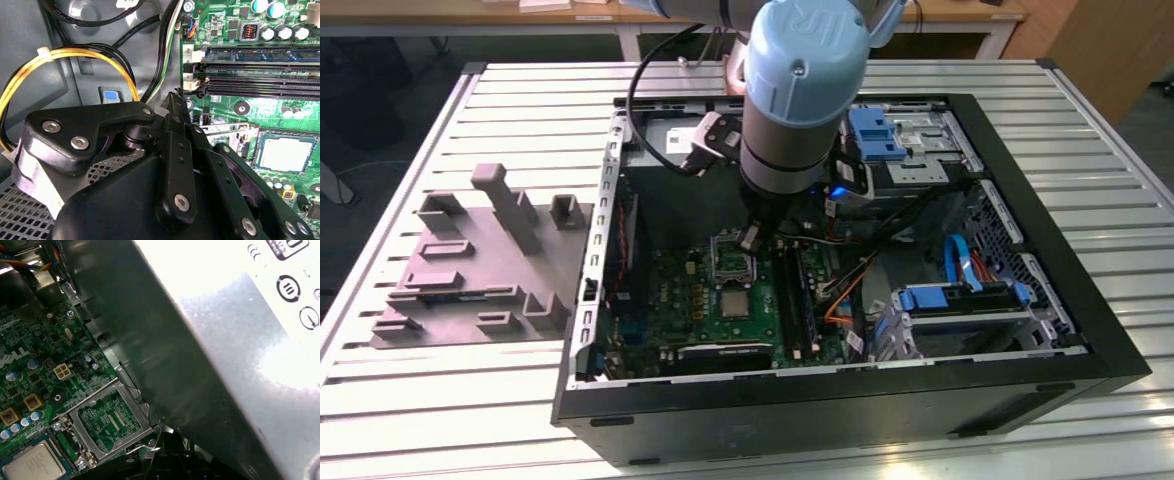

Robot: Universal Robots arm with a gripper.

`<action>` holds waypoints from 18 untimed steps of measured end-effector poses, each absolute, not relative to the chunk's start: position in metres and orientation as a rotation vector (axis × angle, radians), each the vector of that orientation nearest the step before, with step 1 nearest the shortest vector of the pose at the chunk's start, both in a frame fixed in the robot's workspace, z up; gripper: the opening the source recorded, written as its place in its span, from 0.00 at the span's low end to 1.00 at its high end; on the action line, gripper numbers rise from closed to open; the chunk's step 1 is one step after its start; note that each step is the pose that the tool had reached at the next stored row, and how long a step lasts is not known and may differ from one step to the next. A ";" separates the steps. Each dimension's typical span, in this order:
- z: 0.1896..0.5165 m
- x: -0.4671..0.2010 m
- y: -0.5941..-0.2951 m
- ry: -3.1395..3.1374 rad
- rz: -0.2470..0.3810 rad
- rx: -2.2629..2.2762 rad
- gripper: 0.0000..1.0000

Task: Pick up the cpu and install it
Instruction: 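Close the cpu cover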

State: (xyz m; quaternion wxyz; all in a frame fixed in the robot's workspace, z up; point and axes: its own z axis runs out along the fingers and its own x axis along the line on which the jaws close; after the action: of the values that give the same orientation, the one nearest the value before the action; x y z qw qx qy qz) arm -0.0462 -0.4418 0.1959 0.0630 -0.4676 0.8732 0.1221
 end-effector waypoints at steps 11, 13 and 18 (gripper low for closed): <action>0.196 -0.047 -0.440 2.654 0.335 -1.421 0.11; 0.196 -0.047 -0.440 2.659 0.323 -1.424 0.11; 0.196 -0.047 -0.438 2.667 0.305 -1.428 0.11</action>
State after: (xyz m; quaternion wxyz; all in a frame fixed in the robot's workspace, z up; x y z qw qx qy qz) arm -0.0470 -0.4385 0.1962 0.0508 -0.4690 0.8760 0.1003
